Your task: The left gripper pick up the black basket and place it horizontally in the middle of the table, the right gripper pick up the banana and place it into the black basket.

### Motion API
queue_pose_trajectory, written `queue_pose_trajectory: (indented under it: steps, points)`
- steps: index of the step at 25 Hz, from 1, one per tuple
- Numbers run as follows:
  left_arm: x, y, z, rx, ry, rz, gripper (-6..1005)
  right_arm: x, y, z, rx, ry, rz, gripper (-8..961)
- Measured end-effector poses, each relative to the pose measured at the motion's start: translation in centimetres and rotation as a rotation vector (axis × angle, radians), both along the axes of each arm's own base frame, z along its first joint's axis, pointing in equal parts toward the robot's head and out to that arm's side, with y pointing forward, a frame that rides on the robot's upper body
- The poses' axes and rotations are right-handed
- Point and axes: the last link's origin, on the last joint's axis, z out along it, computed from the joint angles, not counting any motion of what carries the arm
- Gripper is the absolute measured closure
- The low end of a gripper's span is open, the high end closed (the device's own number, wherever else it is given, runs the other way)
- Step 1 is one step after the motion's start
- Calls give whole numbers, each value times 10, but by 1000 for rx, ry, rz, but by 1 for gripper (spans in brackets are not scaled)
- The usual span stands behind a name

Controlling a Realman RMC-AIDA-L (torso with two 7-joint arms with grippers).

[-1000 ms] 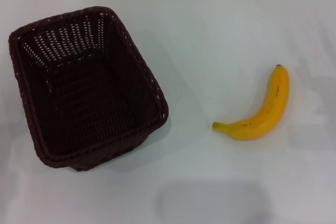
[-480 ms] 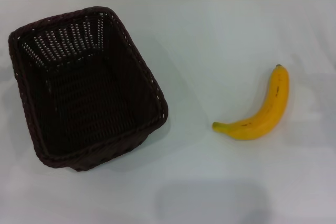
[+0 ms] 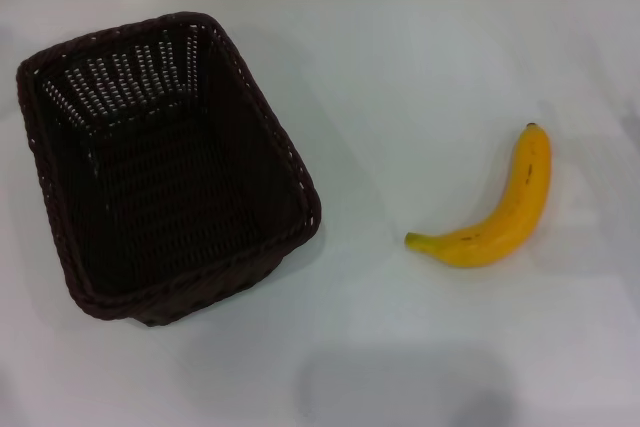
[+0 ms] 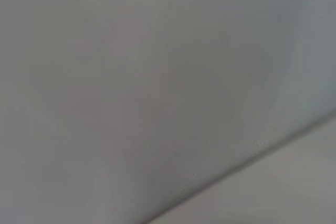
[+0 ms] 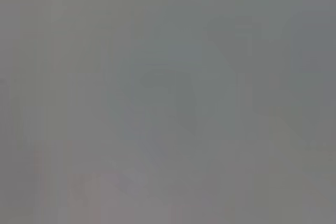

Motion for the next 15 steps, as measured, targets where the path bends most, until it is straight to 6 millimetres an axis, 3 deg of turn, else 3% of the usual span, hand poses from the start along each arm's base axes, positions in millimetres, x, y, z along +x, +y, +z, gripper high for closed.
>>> queue_pose_trajectory:
  steps: [6, 10, 15]
  points:
    - [39, 21, -48, -155, 227, -101, 203, -4, 1, -4, -12, 12, 7, 112]
    - [36, 25, -75, -198, 386, -119, 202, -4, -1, -7, -19, 19, 6, 112]
    - [26, 24, -97, -206, 455, -155, 206, -2, -5, -9, -23, 27, 0, 112]
